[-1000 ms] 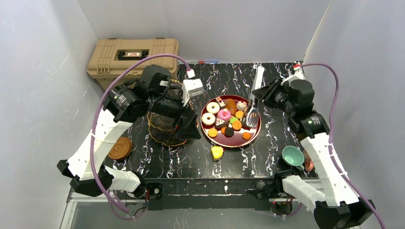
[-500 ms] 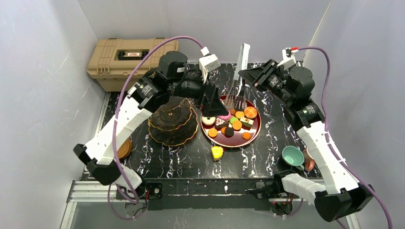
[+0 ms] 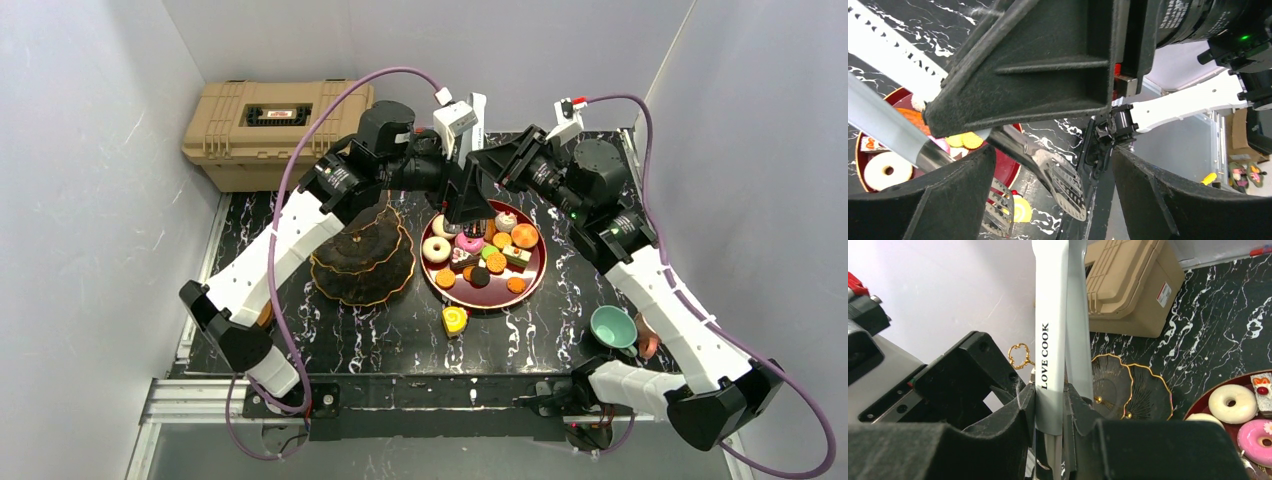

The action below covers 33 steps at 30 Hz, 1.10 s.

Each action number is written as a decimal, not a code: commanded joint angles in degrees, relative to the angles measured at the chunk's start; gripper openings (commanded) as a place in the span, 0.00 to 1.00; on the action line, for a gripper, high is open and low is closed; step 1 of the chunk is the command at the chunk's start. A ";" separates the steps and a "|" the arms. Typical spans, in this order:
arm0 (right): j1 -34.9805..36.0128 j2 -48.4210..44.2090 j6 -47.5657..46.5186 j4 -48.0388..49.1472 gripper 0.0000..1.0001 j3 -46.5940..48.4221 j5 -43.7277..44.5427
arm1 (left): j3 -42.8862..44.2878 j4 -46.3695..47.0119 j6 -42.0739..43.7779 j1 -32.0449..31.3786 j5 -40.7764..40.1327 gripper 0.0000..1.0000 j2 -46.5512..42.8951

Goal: Serve the afternoon tea
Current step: Pick up the clamp from the center of the board.

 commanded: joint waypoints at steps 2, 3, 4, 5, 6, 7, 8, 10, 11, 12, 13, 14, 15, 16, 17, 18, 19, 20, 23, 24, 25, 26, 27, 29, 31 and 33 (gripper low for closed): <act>1.14 -1.36 -0.07 4.65 0.08 3.10 2.84 | -2.02 2.32 -0.96 0.19 -2.29 0.75 -3.33; 1.47 -1.33 0.19 5.02 0.08 2.78 3.23 | -2.27 2.95 -1.87 0.16 -1.68 0.70 -3.44; 1.96 -1.41 0.49 5.50 0.08 2.43 3.71 | -2.54 3.59 -2.77 0.17 -1.05 0.63 -3.36; 2.53 -1.40 0.87 6.05 0.08 2.00 4.31 | -2.51 4.21 -3.52 0.19 -0.49 0.57 -3.20; 3.36 -1.37 0.99 6.46 0.08 1.57 5.07 | -2.32 4.53 -4.32 0.19 -0.21 0.49 -3.03; 4.15 -1.32 0.94 6.80 0.08 1.35 5.73 | -1.84 4.34 -4.66 0.19 0.03 0.40 -2.78; 4.90 -1.28 0.67 6.84 0.08 1.13 6.58 | -1.25 3.89 -4.59 0.25 0.17 0.32 -2.52; 5.75 -1.25 0.29 6.85 0.09 1.07 7.49 | -0.82 3.47 -3.88 0.54 0.27 0.19 -2.62; 5.86 -1.27 -0.01 6.78 0.12 1.15 7.40 | -0.90 3.44 -3.77 0.97 0.37 0.14 -2.92; 5.90 -1.28 -0.29 6.72 0.16 1.32 7.23 | -1.31 3.24 -3.84 1.29 0.68 0.10 -3.47; 5.91 -1.21 -0.72 6.48 0.20 1.61 6.95 | -1.80 2.99 -3.83 1.67 1.25 0.06 -4.13; 5.91 -1.00 -1.07 5.65 0.24 2.21 6.12 | -2.61 2.85 -3.75 2.03 1.62 0.03 -5.05; 5.91 -0.57 -2.19 4.97 0.30 3.14 4.66 | -3.63 2.87 -3.70 2.41 2.16 0.00 -6.18; 5.83 0.11 -3.21 3.75 0.36 4.22 2.74 | -4.71 2.94 -3.47 2.79 3.03 0.00 -7.48; 5.82 0.80 -4.36 1.38 0.42 5.52 1.08 | -5.55 2.91 -2.99 3.02 3.90 0.00 -8.83; 5.82 1.50 -5.75 -0.72 0.49 6.50 -1.09 | -6.18 2.53 -2.22 3.21 4.82 0.00 -10.04; 5.64 2.13 -7.02 -1.88 0.58 6.99 -4.74 | -6.67 1.94 -1.23 3.40 5.73 0.00 -11.28; 5.09 2.69 -8.32 -3.03 0.67 7.43 -8.79 | -6.99 1.08 -0.15 3.63 6.60 0.00 -12.47; 2.01 4.63 -11.95 -6.26 0.98 8.22 -26.05 | -8.82 -2.21 3.01 4.85 8.90 0.00 -15.94; 0.90 4.92 -14.20 -8.82 0.98 8.78 -30.28 | -10.25 -2.86 3.55 5.54 9.67 0.00 -17.29; -0.22 4.96 -16.87 -11.23 0.98 9.16 -34.43 | -11.81 -3.12 3.41 6.54 11.11 0.00 -18.50; -1.17 4.88 -19.86 -13.73 0.98 9.23 -38.82 | -13.37 -3.11 2.72 7.59 13.31 0.00 -19.75; -2.34 4.74 -22.02 -14.72 0.98 9.26 -42.75 | -14.68 -3.26 1.81 8.38 15.62 0.00 -20.62; -3.30 4.45 -24.30 -14.59 0.98 10.05 -48.01 | -16.02 -4.56 1.01 8.89 19.60 0.00 -21.69; -3.07 4.61 -22.54 -10.21 0.98 10.80 -52.03 | -17.43 -4.00 -0.51 8.89 22.42 0.00 -22.57; -3.05 3.10 -13.83 4.56 0.98 7.73 -53.30 | -19.13 -2.23 -2.21 8.90 23.29 0.00 -23.62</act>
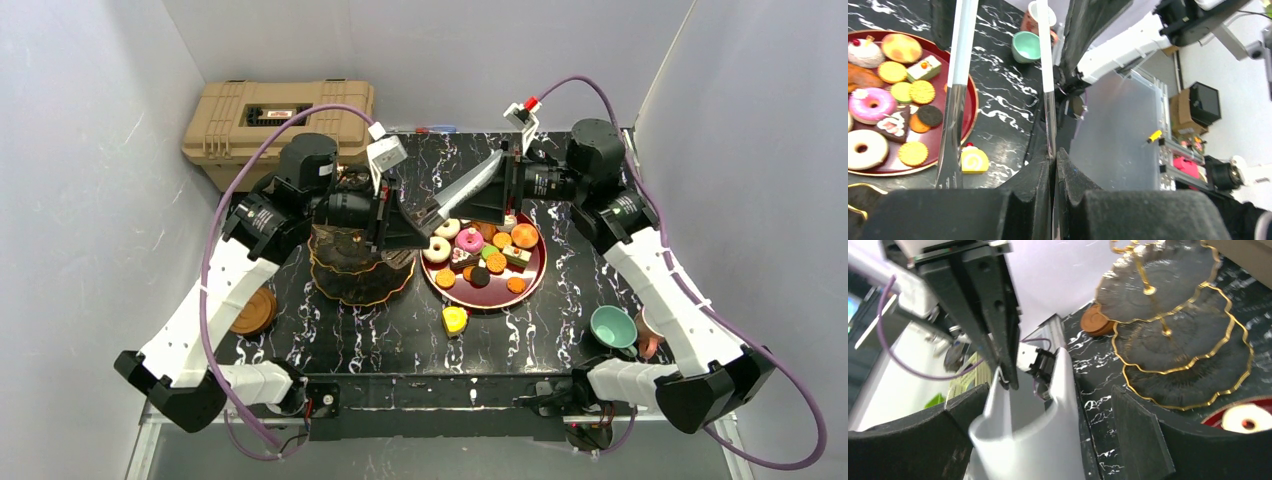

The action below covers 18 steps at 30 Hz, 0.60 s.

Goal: Serve the afternoon tea
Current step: Pick up the clamp from the center of the board.

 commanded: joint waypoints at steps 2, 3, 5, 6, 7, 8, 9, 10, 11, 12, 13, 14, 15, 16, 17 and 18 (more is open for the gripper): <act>-0.08 -3.90 9.48 25.62 0.98 -2.86 -10.74 | -2.86 4.95 -3.86 0.26 7.83 0.00 -3.99; -0.04 -4.71 9.56 26.89 0.98 -3.34 -9.16 | -3.16 5.54 -4.28 0.28 7.28 0.00 -4.24; 0.01 -6.16 8.74 27.58 0.98 -4.17 -5.95 | -3.75 8.57 -7.18 0.64 6.12 0.00 -4.56; 0.13 -6.87 8.65 28.70 0.98 -5.06 -4.57 | -4.23 10.44 -8.87 0.90 5.47 0.00 -4.56; 0.43 -7.72 8.92 30.68 0.98 -6.29 -3.20 | -4.84 12.26 -10.98 1.23 4.93 0.00 -4.48; 0.96 -8.93 10.01 33.38 0.98 -8.13 -1.23 | -5.08 14.21 -13.16 1.70 4.41 0.00 -4.38; 1.19 -9.44 10.72 36.41 0.98 -10.11 0.22 | -5.34 16.35 -15.48 2.26 4.21 0.00 -4.07; 1.31 -10.31 11.66 38.85 0.98 -11.83 1.57 | -5.54 18.30 -17.76 2.72 4.30 0.00 -3.70; 1.32 -10.77 12.40 40.97 0.98 -13.37 3.14 | -5.49 19.90 -19.32 3.13 4.56 0.00 -3.32; 1.37 -11.02 12.77 42.29 0.98 -14.39 4.65 | -5.27 20.72 -20.07 3.18 4.61 0.00 -2.84; 1.33 -11.07 13.28 43.51 0.98 -15.18 5.95 | -5.05 21.45 -20.33 3.18 4.62 0.00 -2.51; 1.33 -10.91 13.94 44.74 0.98 -15.69 7.05 | -5.08 22.30 -20.74 3.18 4.67 0.00 -2.35; 1.32 -10.51 14.52 45.54 0.98 -16.20 7.94 | -5.03 23.00 -21.03 3.18 4.65 0.00 -2.21; 1.32 -10.05 14.90 46.20 0.98 -16.28 8.65 | -5.02 23.34 -21.11 3.20 4.68 0.00 -2.11; 1.32 -9.49 15.59 47.30 0.98 -16.29 8.75 | -4.92 23.39 -20.77 3.19 4.82 0.00 -2.04; 1.32 -8.82 16.95 48.95 0.99 -16.24 8.54 | -4.89 23.18 -20.01 3.18 5.04 0.00 -2.01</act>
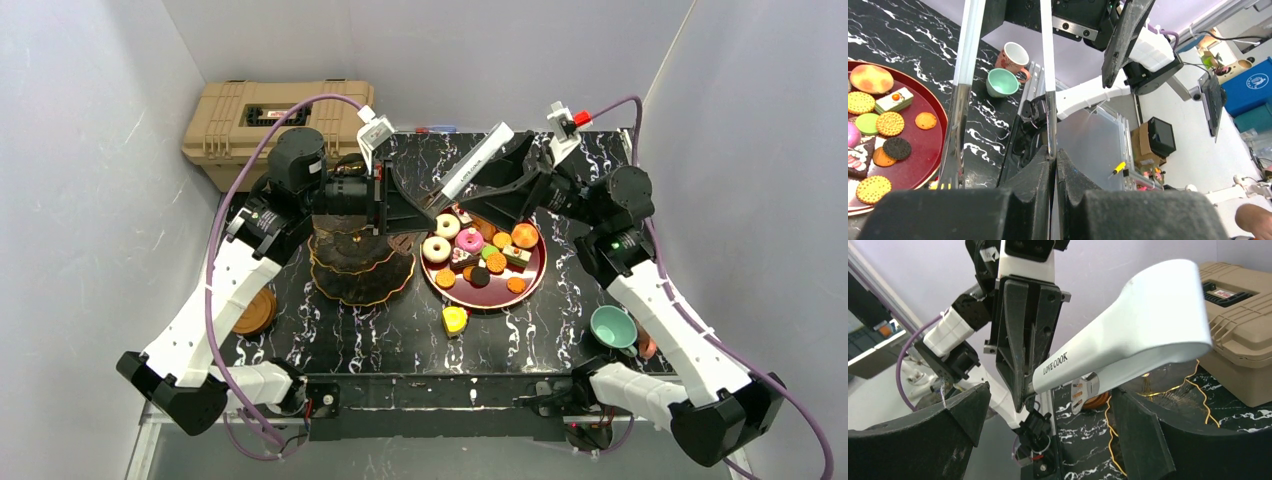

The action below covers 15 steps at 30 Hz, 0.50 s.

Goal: Serve the afternoon tea
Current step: Pick up the clamp from the center of the board.

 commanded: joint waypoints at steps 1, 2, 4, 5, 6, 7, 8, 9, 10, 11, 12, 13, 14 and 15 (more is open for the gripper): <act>0.47 1.80 6.00 12.00 0.98 0.30 2.32 | 0.49 4.56 -0.80 0.65 -0.39 0.00 -0.10; 0.47 2.72 7.15 12.67 0.98 0.83 2.06 | 0.48 3.93 0.56 0.65 -0.54 0.00 -0.29; 0.47 4.41 8.52 12.96 0.97 2.09 1.10 | 0.56 2.14 3.85 0.65 -0.99 0.00 -0.59; 0.47 5.17 9.44 13.26 0.96 2.73 0.59 | 0.38 1.80 4.71 0.65 -1.12 0.00 -0.86; 0.47 5.98 10.45 13.70 0.94 3.27 -0.01 | 0.24 1.49 5.17 0.65 -1.19 0.00 -0.97; 0.47 6.60 11.32 13.93 0.92 3.77 -0.52 | 0.16 1.21 5.53 0.65 -1.21 0.00 -1.04; 0.56 7.33 12.22 13.96 0.90 4.33 -1.27 | 0.21 1.01 5.78 0.65 -1.45 0.00 -1.01; 0.64 8.12 13.03 13.86 0.87 4.76 -1.72 | 0.30 0.77 5.72 0.65 -1.74 0.00 -1.10; 0.65 8.76 13.80 13.70 0.86 5.08 -2.09 | 0.28 0.67 5.54 0.65 -1.82 0.00 -1.28; 0.72 9.21 14.45 13.81 0.85 5.23 -2.44 | 0.37 0.73 5.38 0.69 -1.75 0.00 -1.33; 0.80 9.55 14.86 14.24 0.84 5.26 -2.62 | 0.31 0.88 5.14 0.65 -1.74 0.00 -1.40; 0.86 9.70 15.04 14.60 0.83 5.24 -2.66 | 0.34 1.01 4.80 0.65 -1.56 0.00 -1.42; 0.97 9.80 15.19 14.91 0.81 5.30 -2.58 | 0.42 1.08 4.50 0.65 -1.32 0.00 -1.35; 1.06 9.84 15.22 15.17 0.79 5.54 -2.65 | 0.63 1.08 4.34 0.65 -1.16 0.00 -1.22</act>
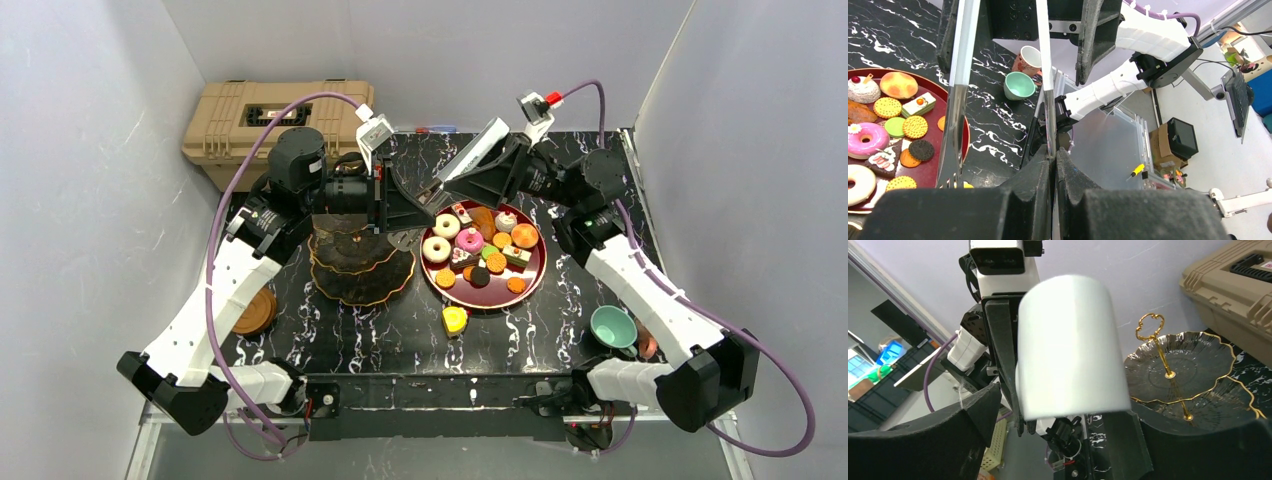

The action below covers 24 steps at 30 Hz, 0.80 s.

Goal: Serve the afternoon tea
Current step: Pick up the clamp from the center of the board.

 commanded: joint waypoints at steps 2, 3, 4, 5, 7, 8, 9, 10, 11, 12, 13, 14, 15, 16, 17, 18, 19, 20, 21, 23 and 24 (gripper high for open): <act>0.61 -0.06 2.62 5.27 0.75 3.61 -1.50 | 1.58 0.43 0.88 0.26 0.71 0.00 -1.33; 0.61 0.04 2.67 5.23 0.73 3.97 -1.57 | 2.02 0.14 1.13 0.26 0.58 0.00 -1.05; 0.61 0.29 2.76 4.94 0.70 4.30 -1.60 | 2.35 0.06 1.19 0.26 0.67 0.00 -0.90; 0.61 0.48 2.79 4.52 0.67 4.67 -1.64 | 2.48 0.03 1.05 0.30 0.85 0.00 -0.69; 0.61 0.95 2.83 3.42 0.62 5.36 -1.73 | 2.30 0.05 0.62 0.26 1.34 0.00 -0.51; 0.65 1.28 2.89 2.56 0.59 5.78 -1.75 | 2.06 0.05 0.63 0.26 1.42 0.00 -0.50; 0.66 1.58 2.98 2.02 0.56 6.04 -1.91 | 1.86 -0.02 0.78 0.26 1.41 0.00 -0.58; 0.61 1.87 3.39 2.01 0.56 6.13 -2.03 | 1.77 -0.14 0.98 0.26 1.27 0.00 -0.65; 0.68 1.93 3.81 2.39 0.57 6.05 -2.03 | 1.97 -0.50 1.43 0.26 1.19 0.00 -0.60; 0.69 1.94 4.23 3.06 0.60 5.84 -1.98 | 2.20 -0.82 1.60 0.26 1.29 0.00 -0.40; 0.72 1.89 4.48 3.63 0.64 5.70 -1.88 | 2.53 -1.11 1.52 0.26 1.46 0.00 -0.21; 0.84 1.83 4.40 3.76 0.66 5.67 -1.69 | 2.72 -1.21 1.35 0.26 1.74 0.00 -0.01; 0.91 1.70 4.30 3.73 0.68 5.67 -1.44 | 2.90 -1.26 1.13 0.26 2.06 0.00 0.17; 0.95 1.68 4.19 3.65 0.70 5.75 -1.22 | 2.93 -1.26 1.11 0.26 2.16 0.00 0.20; 0.96 1.67 4.15 3.50 0.70 5.82 -1.15 | 2.97 -1.27 1.15 0.26 2.09 0.00 0.12; 0.96 1.71 4.13 3.29 0.70 5.84 -1.04 | 3.01 -1.28 1.23 0.26 1.98 0.00 0.12; 0.96 1.72 4.06 3.26 0.69 5.72 -0.98 | 2.98 -1.27 1.32 0.26 1.91 0.00 0.07; 1.03 1.76 4.03 3.21 0.67 5.57 -0.90 | 2.94 -1.28 1.37 0.26 1.88 0.00 0.04; 1.04 1.77 3.98 3.05 0.63 5.44 -0.85 | 2.83 -1.33 1.44 0.26 1.87 0.00 0.03; 1.03 1.81 3.56 2.51 0.57 5.25 -0.72 | 2.60 -1.44 1.69 0.26 1.52 0.00 -0.25; 1.04 1.70 2.97 1.64 0.54 5.23 -0.61 | 2.51 -1.65 1.95 0.26 1.27 0.00 -0.38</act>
